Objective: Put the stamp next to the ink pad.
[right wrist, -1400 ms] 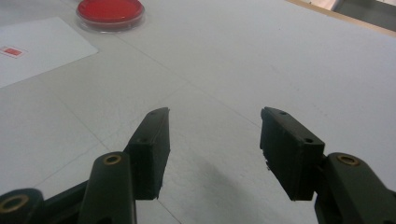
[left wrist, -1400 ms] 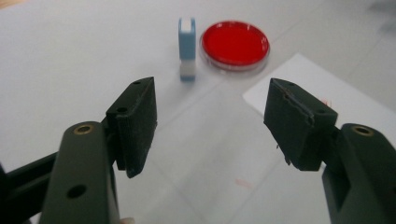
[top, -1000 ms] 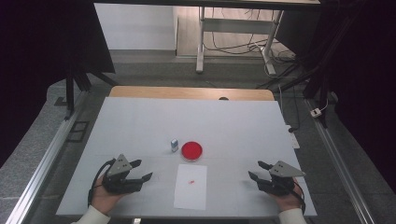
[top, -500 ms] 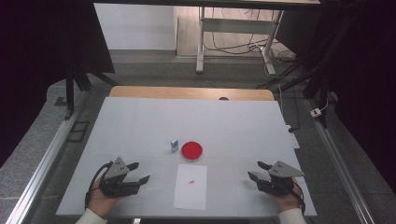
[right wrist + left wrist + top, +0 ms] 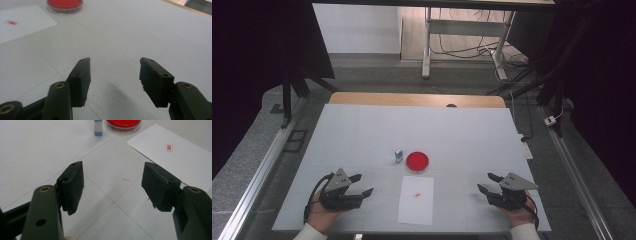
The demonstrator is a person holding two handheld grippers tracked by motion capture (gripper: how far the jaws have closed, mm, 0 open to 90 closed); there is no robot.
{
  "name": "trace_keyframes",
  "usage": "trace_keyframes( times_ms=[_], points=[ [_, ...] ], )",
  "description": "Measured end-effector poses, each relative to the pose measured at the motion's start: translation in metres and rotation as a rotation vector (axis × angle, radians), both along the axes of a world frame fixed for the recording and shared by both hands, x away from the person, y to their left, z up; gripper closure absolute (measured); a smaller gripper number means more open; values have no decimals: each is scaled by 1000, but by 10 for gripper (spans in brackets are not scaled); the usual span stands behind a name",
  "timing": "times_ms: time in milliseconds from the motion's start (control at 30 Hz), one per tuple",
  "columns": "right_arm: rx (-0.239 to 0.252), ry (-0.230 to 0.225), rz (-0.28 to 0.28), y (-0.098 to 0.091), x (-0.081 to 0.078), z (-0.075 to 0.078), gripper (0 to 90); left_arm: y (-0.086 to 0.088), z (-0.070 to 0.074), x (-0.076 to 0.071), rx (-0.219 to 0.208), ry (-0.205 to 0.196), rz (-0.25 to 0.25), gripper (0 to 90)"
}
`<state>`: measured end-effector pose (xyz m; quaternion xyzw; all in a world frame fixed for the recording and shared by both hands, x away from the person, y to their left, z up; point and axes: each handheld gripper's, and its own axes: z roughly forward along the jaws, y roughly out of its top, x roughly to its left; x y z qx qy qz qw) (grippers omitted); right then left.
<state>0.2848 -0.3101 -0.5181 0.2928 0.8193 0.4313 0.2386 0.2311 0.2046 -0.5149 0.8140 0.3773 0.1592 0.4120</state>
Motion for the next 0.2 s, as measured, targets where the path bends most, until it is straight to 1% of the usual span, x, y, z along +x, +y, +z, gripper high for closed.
trace_keyframes(
  times_ms=[200],
  points=[
    [1, -1, 2, 0, 0, 0, 416, 0, 0, 0, 0, 2, 1, 347]
  ],
)
